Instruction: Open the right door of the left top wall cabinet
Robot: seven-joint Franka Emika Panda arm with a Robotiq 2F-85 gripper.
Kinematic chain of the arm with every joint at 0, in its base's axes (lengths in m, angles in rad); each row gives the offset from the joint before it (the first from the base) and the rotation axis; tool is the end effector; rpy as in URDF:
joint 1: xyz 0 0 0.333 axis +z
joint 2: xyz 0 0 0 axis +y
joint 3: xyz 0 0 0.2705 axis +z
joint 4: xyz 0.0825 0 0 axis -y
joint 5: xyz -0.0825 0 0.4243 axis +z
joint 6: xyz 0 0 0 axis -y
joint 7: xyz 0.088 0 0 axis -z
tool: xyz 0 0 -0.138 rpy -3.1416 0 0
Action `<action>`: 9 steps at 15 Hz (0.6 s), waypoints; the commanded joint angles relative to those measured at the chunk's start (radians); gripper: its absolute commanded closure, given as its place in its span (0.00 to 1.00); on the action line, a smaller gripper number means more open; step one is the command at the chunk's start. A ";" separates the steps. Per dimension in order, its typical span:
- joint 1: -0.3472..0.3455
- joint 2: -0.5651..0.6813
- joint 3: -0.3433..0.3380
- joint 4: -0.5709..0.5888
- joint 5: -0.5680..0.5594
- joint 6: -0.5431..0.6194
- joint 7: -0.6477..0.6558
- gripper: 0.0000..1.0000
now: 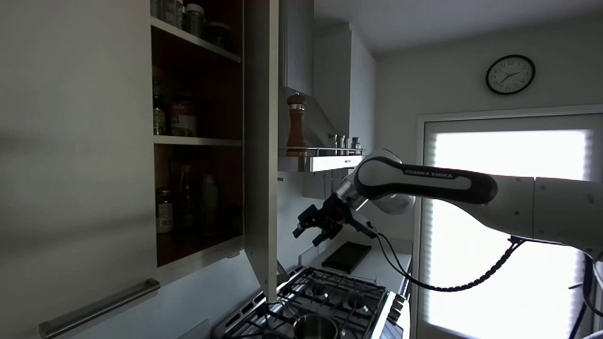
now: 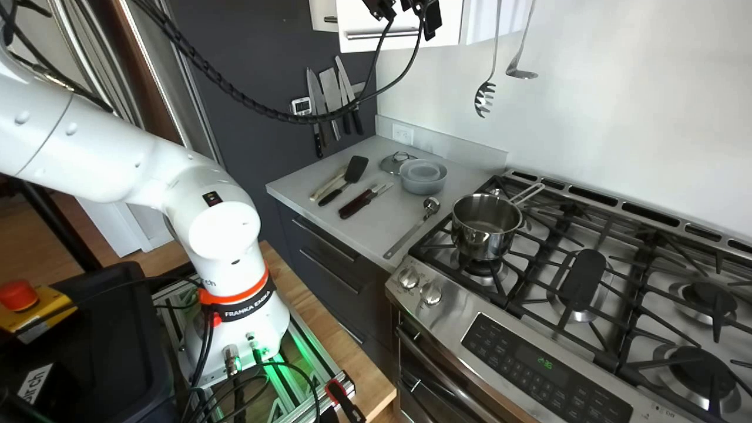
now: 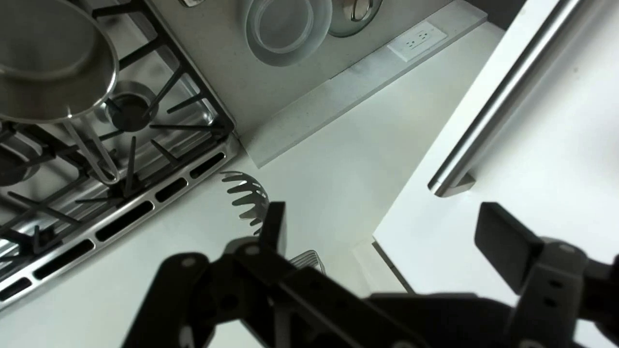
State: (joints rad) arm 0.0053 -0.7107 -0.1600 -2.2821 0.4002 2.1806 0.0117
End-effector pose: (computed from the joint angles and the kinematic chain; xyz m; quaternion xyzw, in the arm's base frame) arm 0.4596 -0.0586 0.6143 -0.9180 0.1344 -0.2995 0.2225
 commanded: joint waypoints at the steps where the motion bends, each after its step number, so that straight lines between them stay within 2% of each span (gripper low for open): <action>1: 0.023 -0.135 -0.036 -0.087 0.023 -0.019 -0.111 0.00; 9: 0.048 -0.383 -0.045 -0.233 0.027 -0.063 -0.173 0.00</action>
State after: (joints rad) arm 0.0337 -0.9749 -0.1866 -2.4367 0.4039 2.1322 -0.1288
